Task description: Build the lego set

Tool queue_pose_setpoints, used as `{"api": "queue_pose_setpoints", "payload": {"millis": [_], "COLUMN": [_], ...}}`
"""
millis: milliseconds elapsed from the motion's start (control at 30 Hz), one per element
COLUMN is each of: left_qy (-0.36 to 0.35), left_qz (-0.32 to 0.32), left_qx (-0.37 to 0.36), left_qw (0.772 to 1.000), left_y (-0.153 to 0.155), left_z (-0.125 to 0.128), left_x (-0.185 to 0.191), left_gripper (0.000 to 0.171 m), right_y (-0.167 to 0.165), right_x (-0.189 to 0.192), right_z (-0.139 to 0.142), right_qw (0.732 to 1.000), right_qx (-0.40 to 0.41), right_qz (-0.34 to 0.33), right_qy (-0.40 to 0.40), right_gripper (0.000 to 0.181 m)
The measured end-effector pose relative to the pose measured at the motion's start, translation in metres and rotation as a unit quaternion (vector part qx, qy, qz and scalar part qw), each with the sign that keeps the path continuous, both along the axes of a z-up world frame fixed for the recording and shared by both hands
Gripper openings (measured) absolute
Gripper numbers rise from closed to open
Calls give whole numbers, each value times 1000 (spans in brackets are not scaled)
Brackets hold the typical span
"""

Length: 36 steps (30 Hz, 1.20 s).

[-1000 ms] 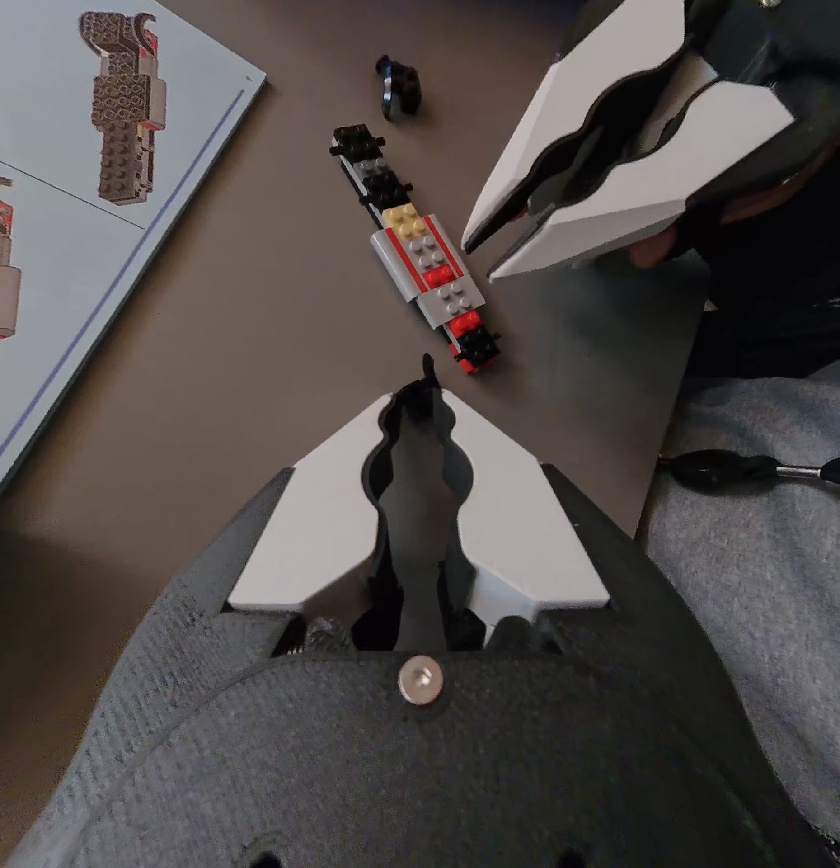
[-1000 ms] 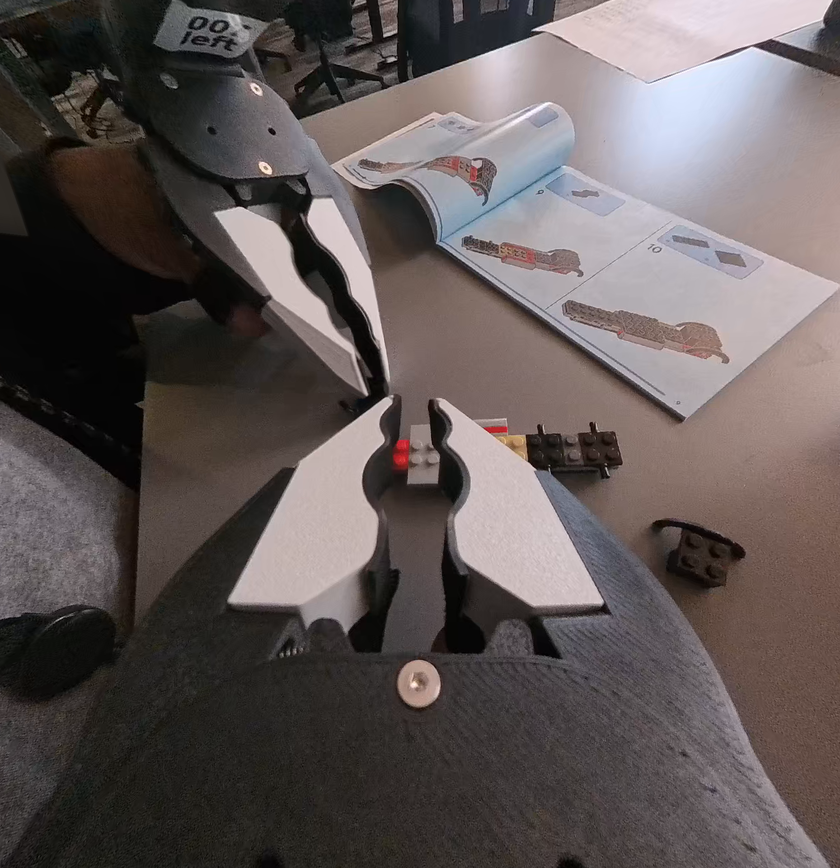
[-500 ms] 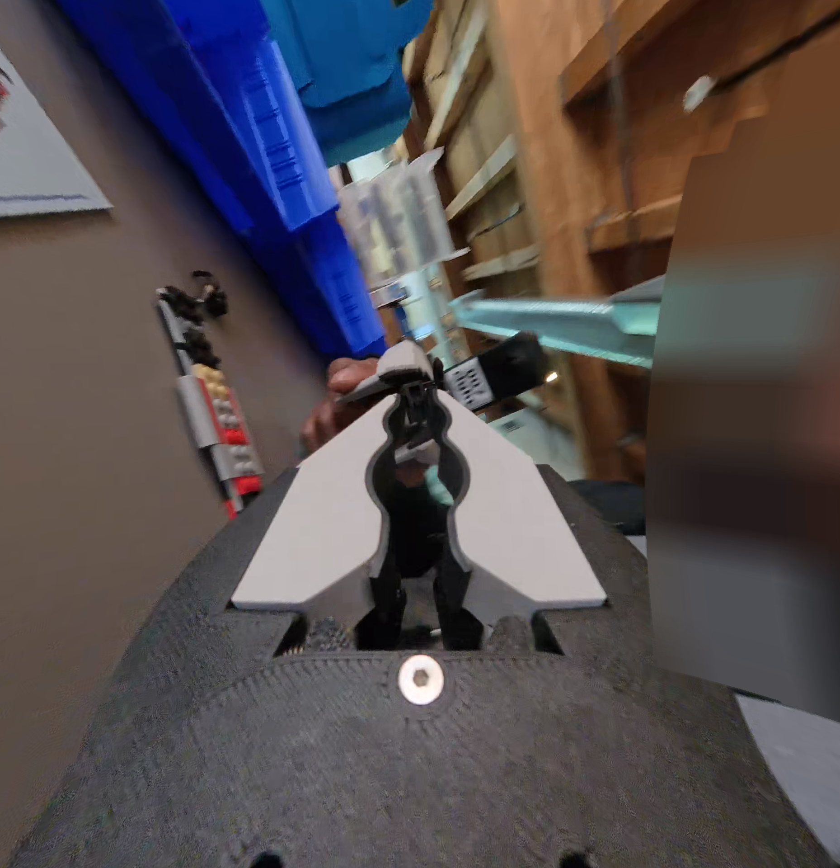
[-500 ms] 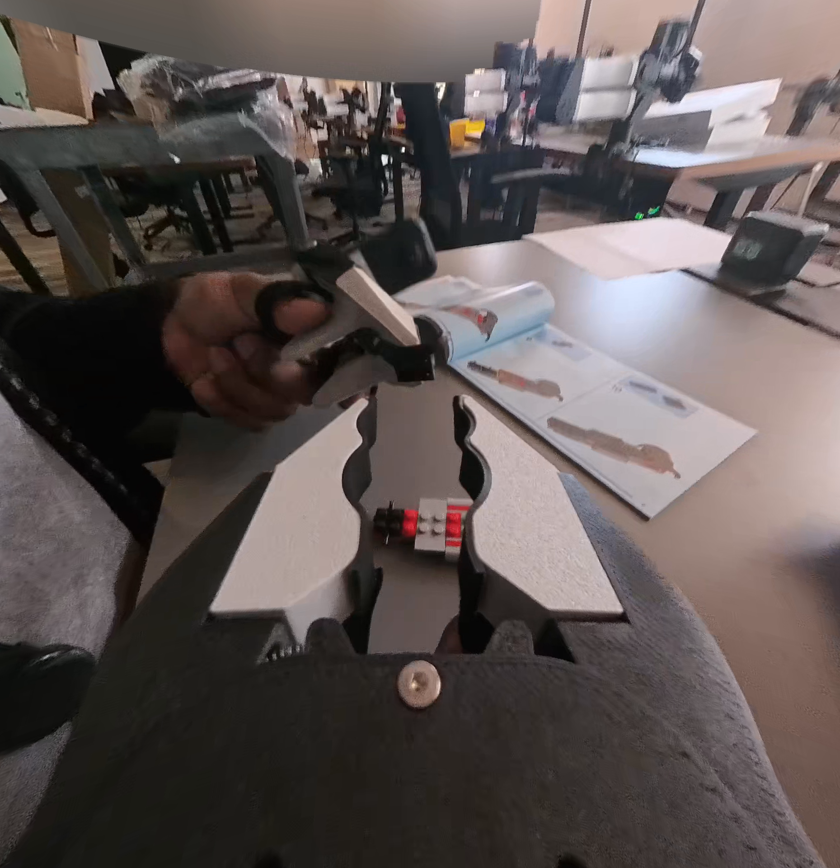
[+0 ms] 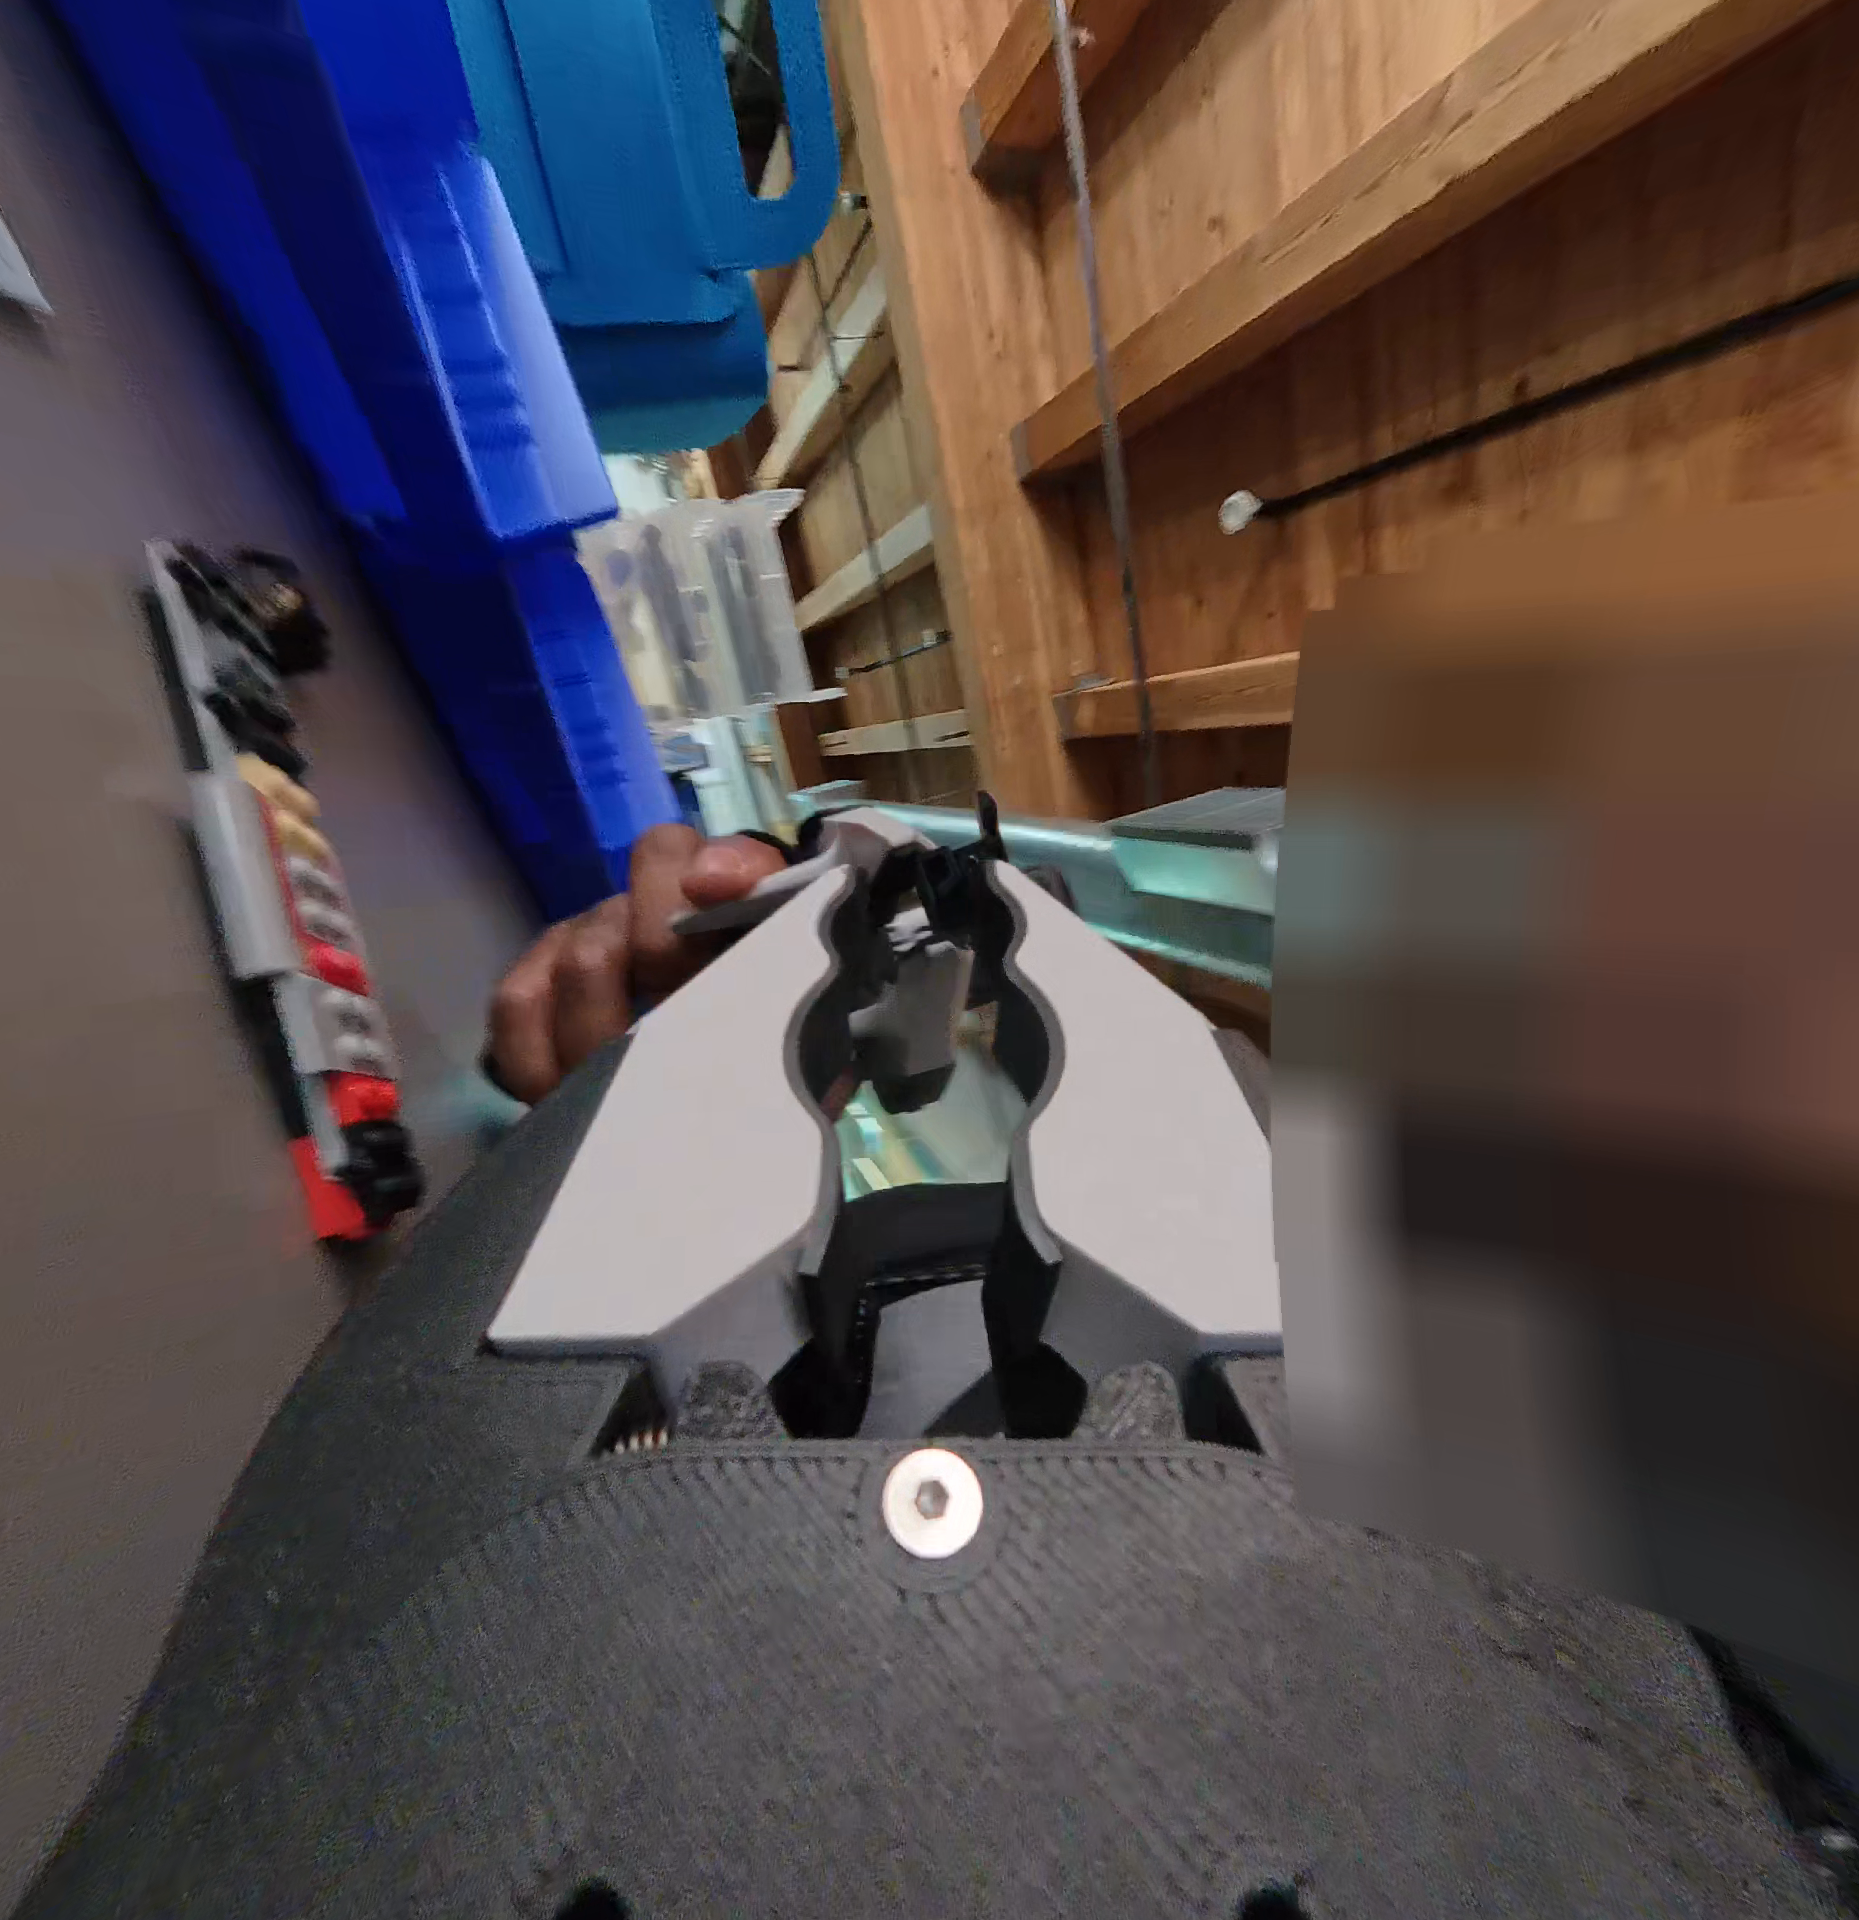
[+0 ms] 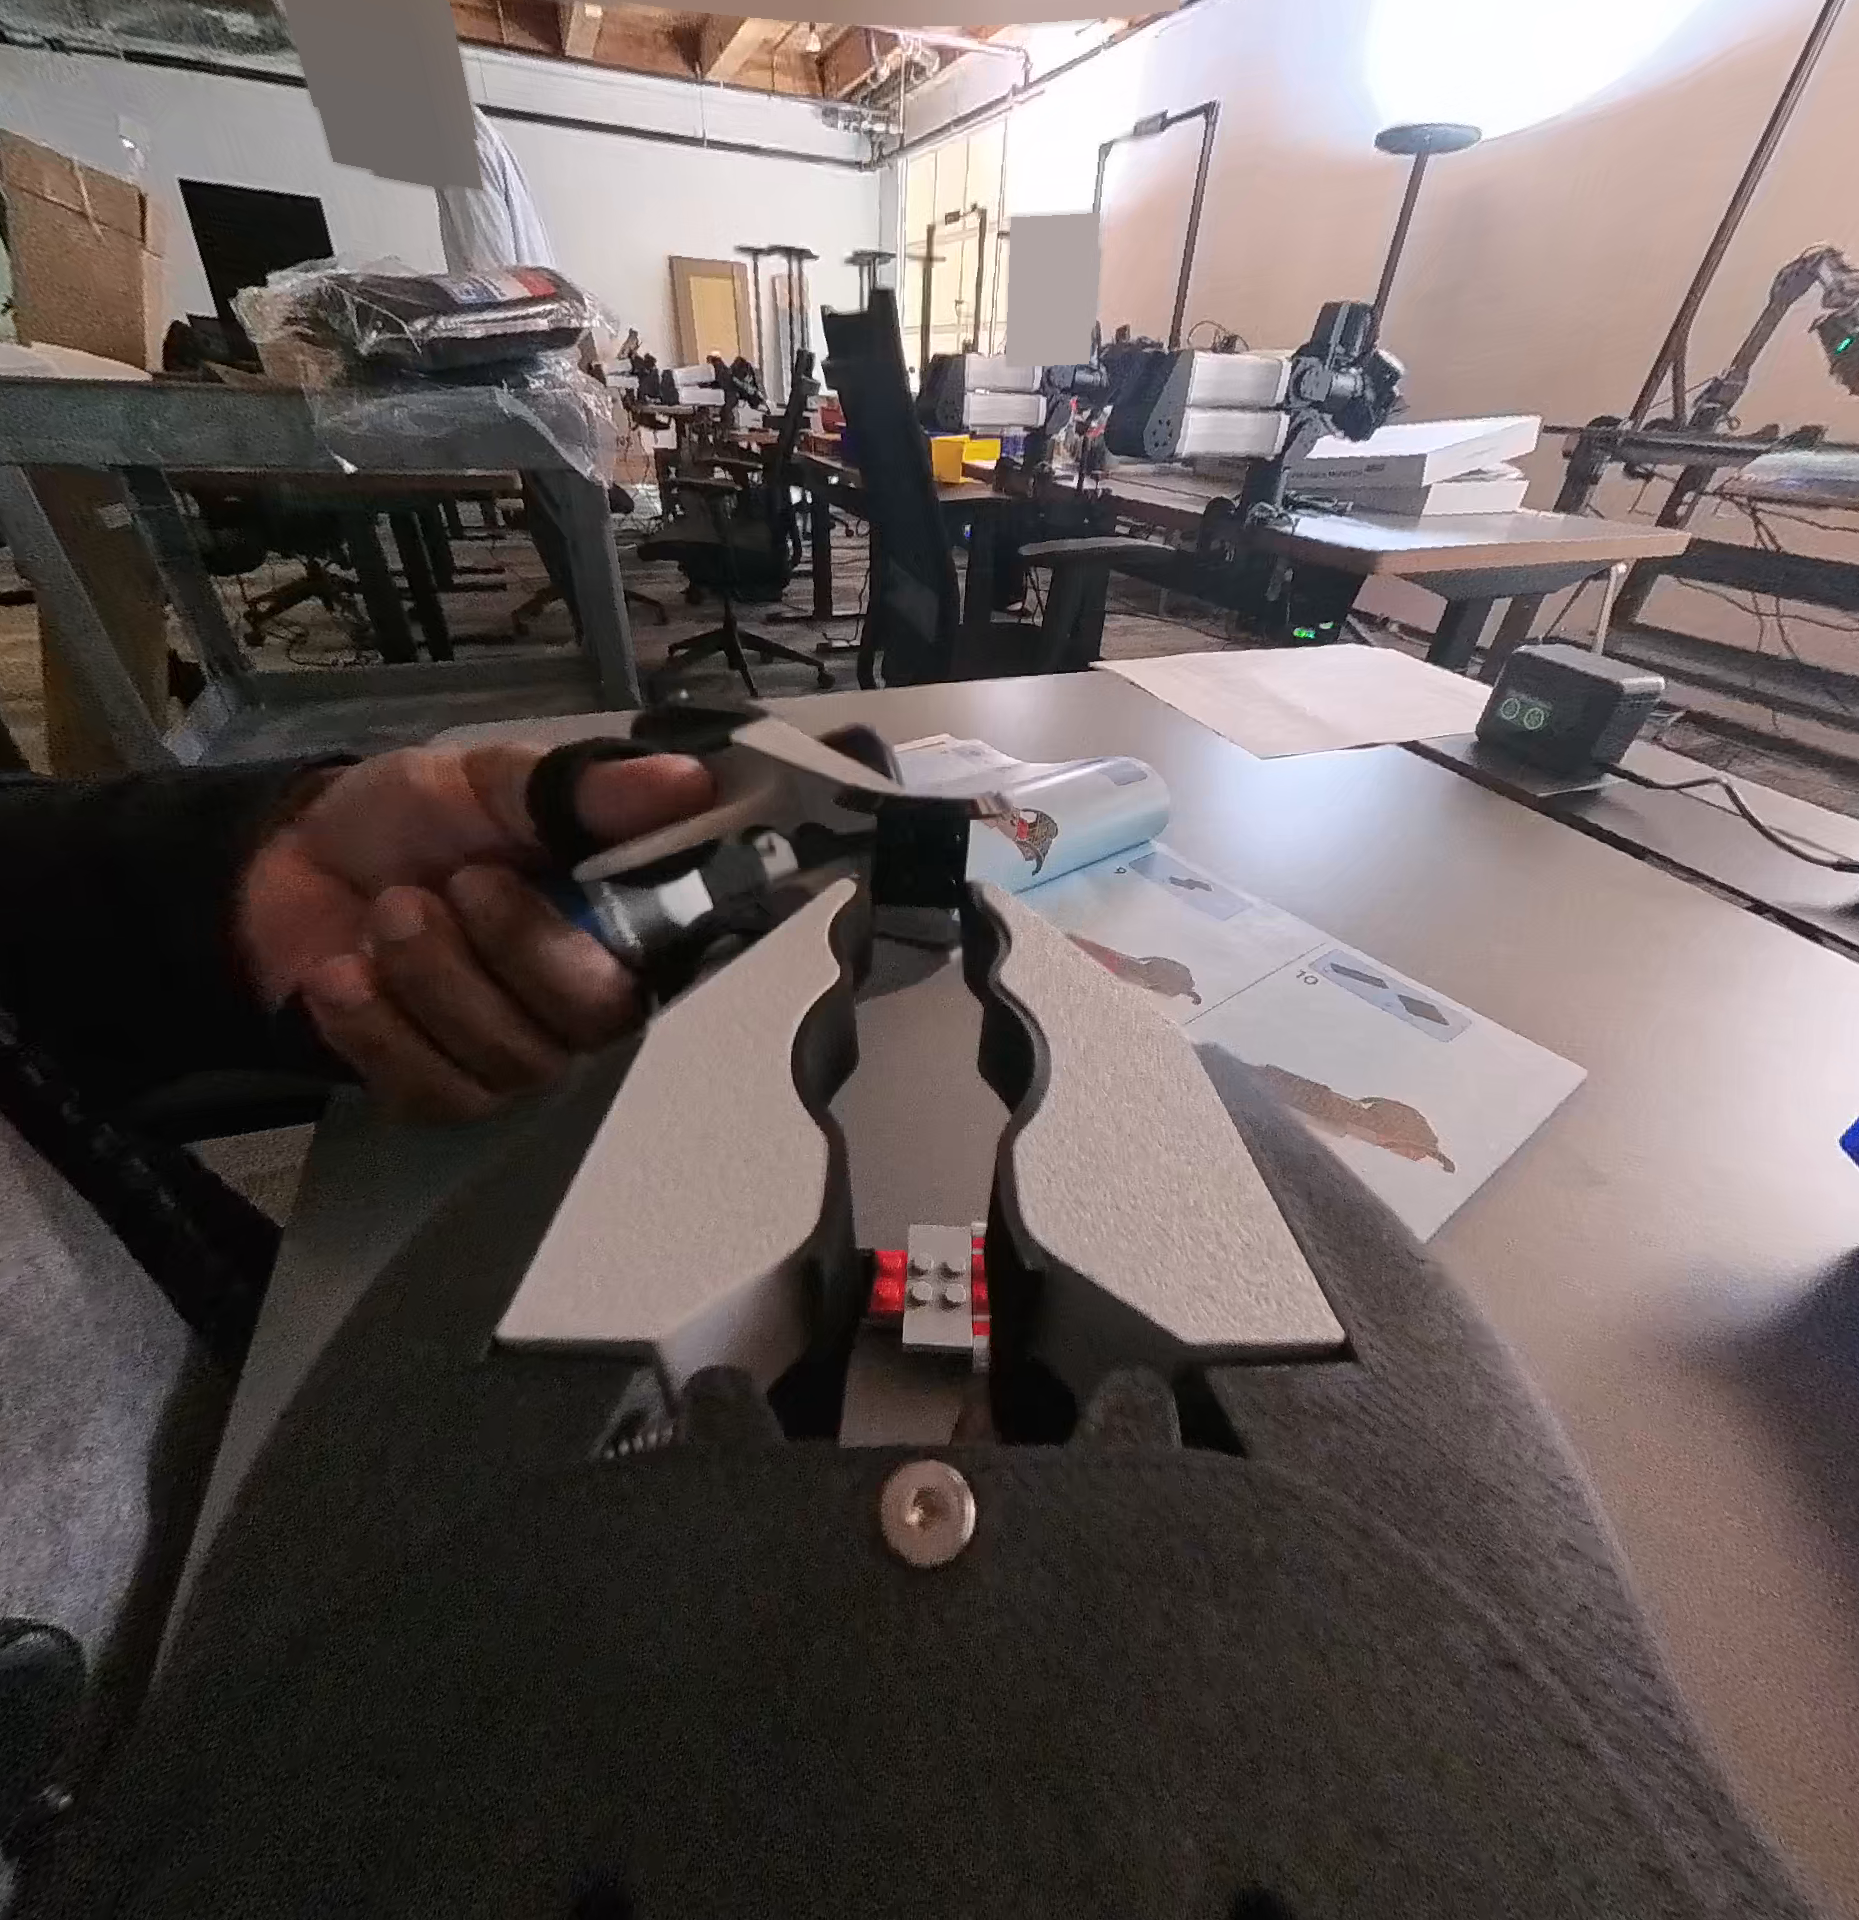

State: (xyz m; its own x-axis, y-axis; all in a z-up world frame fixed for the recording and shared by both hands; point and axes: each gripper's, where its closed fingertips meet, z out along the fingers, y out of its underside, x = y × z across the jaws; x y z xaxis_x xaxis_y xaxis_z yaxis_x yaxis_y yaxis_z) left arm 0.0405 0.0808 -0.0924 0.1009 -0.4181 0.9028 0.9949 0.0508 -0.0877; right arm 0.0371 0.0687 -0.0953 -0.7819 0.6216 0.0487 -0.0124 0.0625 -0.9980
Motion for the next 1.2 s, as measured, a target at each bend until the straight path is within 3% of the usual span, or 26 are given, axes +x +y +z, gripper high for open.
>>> {"api": "queue_pose_setpoints", "payload": {"millis": [33,100,200,300,367,500,600,700,933,1200], "left_qy": [36,137,289,353,349,293,270,264,228,205], "left_qz": [15,48,45,5,-22,-53,-52,-39,-18,-9], "left_qx": [-20,-66,-152,-225,-271,-293,-295,-292,-275,-271], "left_qw": [999,987,944,908,897,908,915,918,934,940], "left_y": [-3,-10,-15,-12,-8,0,2,1,-6,-15], "left_z": [-2,-1,-2,-8,-20,-36,-45,-48,-50,-56], "left_x": [-3,-9,-7,-2,-2,3,4,2,-7,-10], "left_gripper": [25,28,32,31,30,29,24,6,3,3], "right_y": [1,1,4,6,6,6,4,4,15,23], "right_x": [0,0,-1,-1,0,-2,-1,0,5,34], "right_z": [-2,-11,-27,-43,-50,-58,-64,-66,-73,-103], "right_qw": [1000,998,991,978,969,955,951,952,954,939], "right_qx": [6,31,87,157,207,273,285,282,265,273], "right_qz": [2,11,14,16,15,6,7,10,2,7], "right_qy": [-10,-45,-98,-135,-135,-116,-119,-118,-143,-211], "right_gripper": [19,19,19,19,19,19,19,19,26,20]}}
